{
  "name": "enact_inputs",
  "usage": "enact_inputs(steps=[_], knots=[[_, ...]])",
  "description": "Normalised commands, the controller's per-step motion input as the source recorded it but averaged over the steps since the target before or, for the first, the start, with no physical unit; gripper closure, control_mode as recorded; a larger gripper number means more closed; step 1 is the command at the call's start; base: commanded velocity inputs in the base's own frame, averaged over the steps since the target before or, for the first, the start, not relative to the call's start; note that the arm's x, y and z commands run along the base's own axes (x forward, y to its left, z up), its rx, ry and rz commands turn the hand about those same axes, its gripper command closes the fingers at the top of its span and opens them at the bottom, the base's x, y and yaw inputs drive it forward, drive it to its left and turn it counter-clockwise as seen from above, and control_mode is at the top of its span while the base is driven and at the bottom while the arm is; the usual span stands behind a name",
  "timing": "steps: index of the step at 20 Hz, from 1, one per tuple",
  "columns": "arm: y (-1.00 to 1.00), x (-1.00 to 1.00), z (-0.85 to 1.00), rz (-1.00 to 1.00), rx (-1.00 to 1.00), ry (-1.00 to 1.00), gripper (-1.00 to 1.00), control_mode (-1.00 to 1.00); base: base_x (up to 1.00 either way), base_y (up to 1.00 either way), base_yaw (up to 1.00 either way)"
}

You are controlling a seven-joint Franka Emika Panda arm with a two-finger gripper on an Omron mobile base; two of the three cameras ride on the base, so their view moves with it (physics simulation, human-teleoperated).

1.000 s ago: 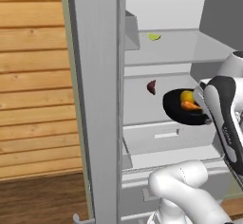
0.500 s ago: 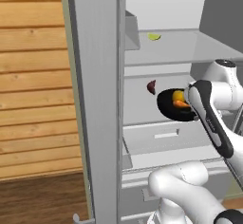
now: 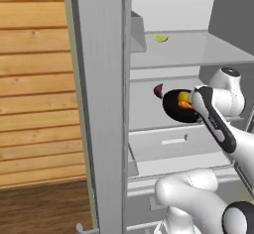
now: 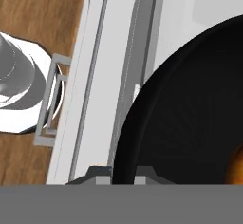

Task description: Pick the chicken drumstick and lemon from their plates and place them in the bowl. Then put the bowl in the fridge.

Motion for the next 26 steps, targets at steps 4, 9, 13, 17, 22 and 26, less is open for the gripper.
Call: enact_inputs(steps=[4, 9, 13, 17, 22, 26], knots=[[-0.28, 0.46, -0.17, 0.0, 0.03, 0.0, 1.0, -1.0, 0.0, 0.0, 0.0], [-0.16, 0.3, -0.48, 0.0, 0.0, 0.0, 1.0, -1.0, 0.0, 0.0, 0.0], [-0.02, 0.37, -0.35, 0.0, 0.0, 0.0, 1.0, -1.0, 0.0, 0.0, 0.0], [0.0, 0.26, -0.08, 0.0, 0.0, 0.0, -1.0, -1.0, 0.0, 0.0, 0.0], [0.0, -0.01, 0.0, 0.0, 0.0, -0.08, -1.0, -1.0, 0.0, 0.0, 0.0], [0.0, -0.47, 0.0, -0.05, 0.0, -0.32, -1.0, -1.0, 0.0, 0.0, 0.0]])
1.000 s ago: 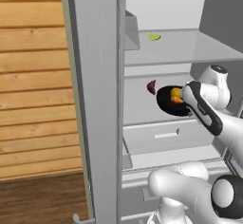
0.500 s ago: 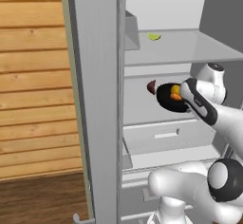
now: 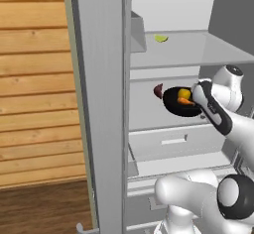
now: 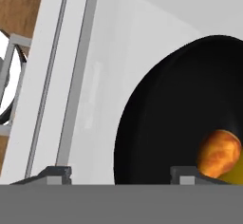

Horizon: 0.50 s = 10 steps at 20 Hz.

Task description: Pick the chicken drumstick and lemon from their plates and place them in the bowl. Then put the bowl in the fridge.

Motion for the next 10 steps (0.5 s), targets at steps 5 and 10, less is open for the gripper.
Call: enact_inputs(steps=[5, 10], knots=[[0.09, -0.1, 0.34, -0.11, 0.0, -0.14, -1.0, -1.0, 0.0, 0.0, 0.0], [0.08, -0.15, 0.74, -0.13, 0.0, 0.08, -1.0, -1.0, 0.0, 0.0, 0.0]])
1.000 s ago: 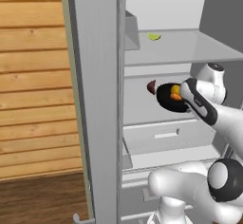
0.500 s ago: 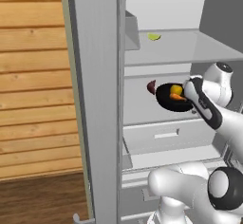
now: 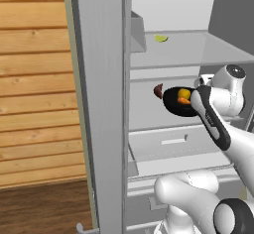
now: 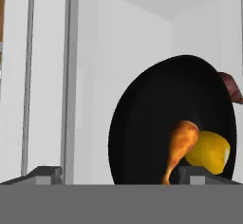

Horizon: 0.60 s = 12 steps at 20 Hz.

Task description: Pick the chicken drumstick and lemon from their plates and place them in the bowl. Then put the bowl in the fridge.

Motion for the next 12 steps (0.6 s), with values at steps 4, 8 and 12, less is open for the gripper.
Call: enact_inputs(steps=[4, 8, 12], knots=[[0.0, -0.53, 0.57, -0.14, 0.1, 0.24, -1.0, -1.0, 0.0, 0.0, 0.0], [0.0, -0.56, 0.58, -0.19, 0.24, 0.23, -1.0, -1.0, 0.0, 0.0, 0.0], [0.02, -0.69, 0.48, -0.26, 0.23, 0.18, -1.0, -1.0, 0.0, 0.0, 0.0]])
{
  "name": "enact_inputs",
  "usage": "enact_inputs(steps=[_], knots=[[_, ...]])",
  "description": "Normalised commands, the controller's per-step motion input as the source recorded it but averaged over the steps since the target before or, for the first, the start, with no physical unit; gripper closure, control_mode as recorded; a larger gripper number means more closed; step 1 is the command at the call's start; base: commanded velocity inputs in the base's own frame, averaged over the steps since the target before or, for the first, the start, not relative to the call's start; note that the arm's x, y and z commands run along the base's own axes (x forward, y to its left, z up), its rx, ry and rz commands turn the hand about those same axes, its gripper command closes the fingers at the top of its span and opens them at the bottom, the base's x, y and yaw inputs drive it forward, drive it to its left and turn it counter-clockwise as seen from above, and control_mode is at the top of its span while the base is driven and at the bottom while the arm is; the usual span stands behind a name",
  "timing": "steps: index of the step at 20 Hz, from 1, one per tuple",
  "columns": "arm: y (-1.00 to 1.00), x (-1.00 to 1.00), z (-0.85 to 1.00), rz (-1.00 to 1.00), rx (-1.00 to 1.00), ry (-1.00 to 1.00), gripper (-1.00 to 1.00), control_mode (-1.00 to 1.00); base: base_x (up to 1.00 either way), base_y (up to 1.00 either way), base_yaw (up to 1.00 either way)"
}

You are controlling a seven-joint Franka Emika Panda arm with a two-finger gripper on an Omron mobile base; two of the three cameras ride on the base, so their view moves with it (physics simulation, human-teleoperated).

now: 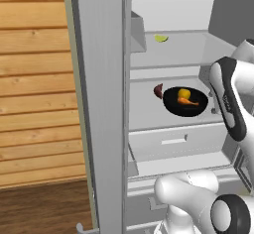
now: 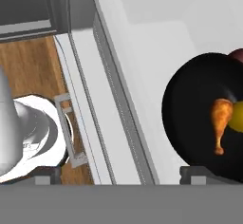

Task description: Pick the chicken drumstick and lemon from their plates and place them in the bowl. Then put the bowl in the fridge.

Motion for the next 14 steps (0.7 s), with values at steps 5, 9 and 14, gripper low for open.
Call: enact_inputs(steps=[5, 9, 14], knots=[[0.42, -0.51, 0.3, -0.32, 0.06, 0.15, -1.0, -1.0, 0.0, 0.0, 0.0], [0.5, -0.53, 0.45, -0.36, 0.02, 0.16, -1.0, -1.0, 0.0, 0.0, 0.0], [0.28, -0.67, 0.36, -0.39, 0.05, 0.16, -1.0, -1.0, 0.0, 0.0, 0.0]])
